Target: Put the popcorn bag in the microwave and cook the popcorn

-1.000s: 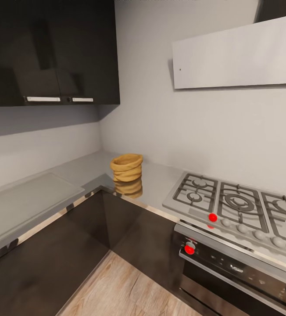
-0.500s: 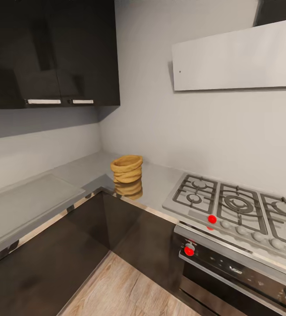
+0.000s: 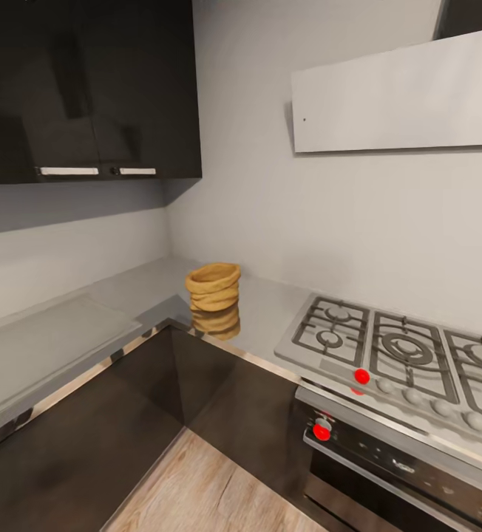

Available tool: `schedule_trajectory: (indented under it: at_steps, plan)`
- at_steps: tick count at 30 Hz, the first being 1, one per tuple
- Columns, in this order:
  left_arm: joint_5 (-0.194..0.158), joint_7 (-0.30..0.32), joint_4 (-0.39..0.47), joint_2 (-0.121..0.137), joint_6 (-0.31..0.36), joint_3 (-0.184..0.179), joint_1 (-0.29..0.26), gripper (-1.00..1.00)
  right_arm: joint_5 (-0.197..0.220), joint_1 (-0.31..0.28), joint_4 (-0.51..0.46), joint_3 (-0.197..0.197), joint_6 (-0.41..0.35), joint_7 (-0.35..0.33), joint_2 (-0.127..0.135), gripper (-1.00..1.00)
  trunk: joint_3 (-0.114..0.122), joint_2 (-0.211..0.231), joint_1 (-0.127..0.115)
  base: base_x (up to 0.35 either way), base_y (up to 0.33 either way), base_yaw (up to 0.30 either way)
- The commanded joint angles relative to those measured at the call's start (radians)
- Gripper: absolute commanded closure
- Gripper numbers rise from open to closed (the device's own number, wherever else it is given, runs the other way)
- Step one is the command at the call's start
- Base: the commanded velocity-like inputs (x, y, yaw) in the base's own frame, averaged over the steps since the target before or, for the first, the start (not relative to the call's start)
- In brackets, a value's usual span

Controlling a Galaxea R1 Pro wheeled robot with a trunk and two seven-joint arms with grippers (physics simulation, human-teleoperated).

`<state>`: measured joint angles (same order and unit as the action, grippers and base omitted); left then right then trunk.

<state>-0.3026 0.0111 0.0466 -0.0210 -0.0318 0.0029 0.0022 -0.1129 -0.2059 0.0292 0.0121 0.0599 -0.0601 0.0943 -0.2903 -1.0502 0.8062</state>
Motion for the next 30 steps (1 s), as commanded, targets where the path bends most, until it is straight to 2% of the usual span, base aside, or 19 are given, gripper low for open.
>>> schedule_trajectory:
  at_steps: [1,5,7,9,10,12,15,16,19,24,26,28,30]
  plan:
    - [-0.006,0.001,0.001,0.000,-0.002,0.000,0.000,-1.00,-0.010,-0.001,0.003,0.002,0.004,-0.001,-0.001,-1.00,-0.001,-0.001,0.000,0.043,0.000,0.000]
    - [-0.006,0.001,0.001,0.000,-0.002,0.000,0.000,-1.00,-0.016,-0.002,-0.002,0.001,-0.002,-0.004,-0.013,-1.00,-0.001,-0.001,0.000,0.014,0.000,0.000]
    - [-0.006,0.001,0.001,0.000,-0.002,0.001,0.000,-1.00,-0.018,-0.001,-0.017,0.001,-0.003,-0.005,-0.041,-1.00,-0.001,-0.001,0.000,0.002,0.000,0.000]
    - [-0.006,0.001,0.001,0.000,-0.002,0.001,0.000,-1.00,-0.030,-0.001,-0.076,-0.029,-0.005,-0.004,-0.086,-1.00,-0.001,-0.001,0.000,0.000,0.000,0.000]
    - [-0.006,0.001,0.001,-0.001,-0.002,0.002,0.000,-1.00,-0.083,-0.002,-0.225,-0.107,-0.068,-0.008,-0.110,-1.00,-0.001,-0.001,0.000,0.000,0.000,0.000]
    - [-0.006,0.001,0.001,-0.001,-0.002,0.002,0.000,-1.00,-0.092,-0.001,-0.387,-0.119,-0.215,-0.014,-0.114,-1.00,-0.001,-0.001,0.000,0.000,0.000,0.000]
    - [-0.006,0.001,0.001,-0.001,-0.002,0.002,0.000,-1.00,-0.092,-0.001,-0.576,-0.124,-0.370,-0.019,-0.127,-1.00,-0.001,-0.001,0.000,0.000,0.000,0.000]
    - [-0.006,0.000,0.001,-0.002,-0.002,0.002,0.000,-1.00,-0.094,0.001,-0.765,-0.127,-0.555,-0.077,-0.148,-1.00,-0.001,-0.001,0.000,0.000,0.000,0.000]
    - [-0.006,0.000,0.001,-0.002,-0.002,0.002,0.000,-1.00,-0.094,-0.002,-0.849,-0.128,-0.672,-0.139,-0.160,-1.00,-0.001,-0.001,0.000,0.000,0.000,0.000]
    - [-0.006,0.000,0.001,-0.002,-0.002,0.001,0.000,-1.00,-0.093,-0.055,-0.945,-0.129,-0.807,-0.161,-0.175,-1.00,-0.001,-0.001,0.000,0.000,0.000,0.000]
    - [-0.006,0.000,0.001,-0.002,-0.002,0.001,0.000,-1.00,-0.093,-0.092,-0.979,-0.132,-0.864,-0.167,-0.191,-1.00,-0.001,-0.001,0.000,0.000,0.000,0.000]
    - [-0.006,0.000,0.001,-0.002,-0.002,0.000,0.000,-1.00,-0.093,-0.125,-1.004,-0.155,-0.920,-0.178,-0.208,-1.00,-0.001,-0.001,0.000,0.000,0.000,0.000]
    - [-0.006,0.000,0.001,-0.002,-0.002,0.000,0.000,-1.00,-0.091,-0.153,-1.053,-0.205,-0.987,-0.192,-0.224,-1.00,-0.001,-0.001,0.000,0.000,0.000,0.000]
